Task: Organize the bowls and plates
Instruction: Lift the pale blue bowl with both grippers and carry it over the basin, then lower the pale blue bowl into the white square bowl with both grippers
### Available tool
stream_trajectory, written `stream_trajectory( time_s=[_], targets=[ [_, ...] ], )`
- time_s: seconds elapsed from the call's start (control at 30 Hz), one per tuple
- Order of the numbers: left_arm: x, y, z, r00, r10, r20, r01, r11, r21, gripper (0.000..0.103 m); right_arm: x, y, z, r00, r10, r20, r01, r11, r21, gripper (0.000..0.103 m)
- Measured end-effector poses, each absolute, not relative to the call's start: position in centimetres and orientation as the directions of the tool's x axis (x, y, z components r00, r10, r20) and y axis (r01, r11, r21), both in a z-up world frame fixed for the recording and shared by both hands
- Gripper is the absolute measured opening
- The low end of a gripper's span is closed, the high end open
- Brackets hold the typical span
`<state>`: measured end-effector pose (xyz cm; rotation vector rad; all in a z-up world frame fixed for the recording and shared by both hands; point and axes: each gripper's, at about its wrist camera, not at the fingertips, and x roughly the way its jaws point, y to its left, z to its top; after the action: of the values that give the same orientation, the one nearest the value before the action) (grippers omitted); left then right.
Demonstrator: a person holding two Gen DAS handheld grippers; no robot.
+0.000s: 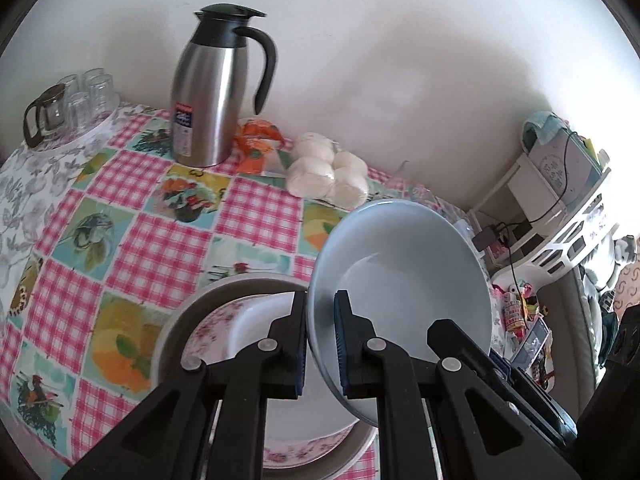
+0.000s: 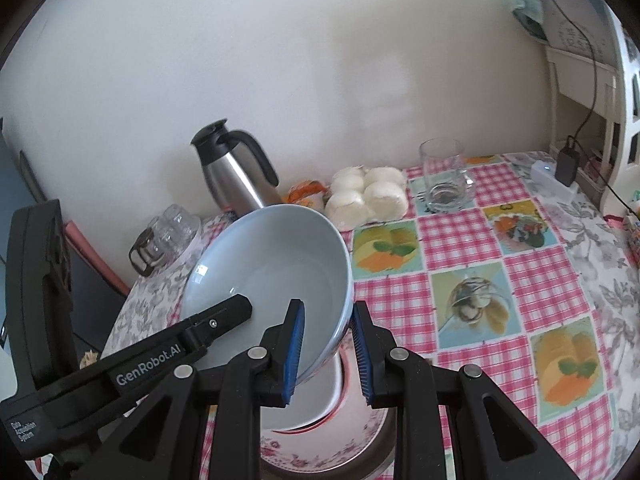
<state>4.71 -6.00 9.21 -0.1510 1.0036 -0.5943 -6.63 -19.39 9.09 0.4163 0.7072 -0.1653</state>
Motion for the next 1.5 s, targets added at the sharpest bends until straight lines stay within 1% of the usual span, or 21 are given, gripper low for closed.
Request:
stream_trajectory(
  time_s=[0.3, 0.6, 1.07, 1.5],
  targets=[
    [5.2, -2.5, 8.6, 0.415, -0.505, -0.757, 0.356, 0.856, -0.375, 0.012, -5.4, -16.0, 7.8, 0.724, 0.029, -0.689, 0.244, 0.924, 0.295, 0.026],
    [5.2, -0.7, 7.4, 0.397, -0.500, -0.770, 0.345, 0.858, -0.380, 0.012, -5.0, -14.3, 7.0, 0.700, 0.031, -0.713, 0.237, 0.932, 0.274, 0.026],
    [5.0, -1.7, 6.4, 0.350, -0.496, -0.795, 0.367, 0.853, -0.371, 0.013, -4.9, -15.1, 6.0, 0.667, 0.023, -0.744, 0.273, 0.922, 0.274, 0.027],
    [4.9, -3.0, 5.2, 0.319, -0.449, -0.835, 0.373, 0.869, -0.326, 0.015, -4.6, -15.7, 4.7, 0.619, 0.022, -0.785, 0.306, 0.914, 0.266, 0.028]
  ],
)
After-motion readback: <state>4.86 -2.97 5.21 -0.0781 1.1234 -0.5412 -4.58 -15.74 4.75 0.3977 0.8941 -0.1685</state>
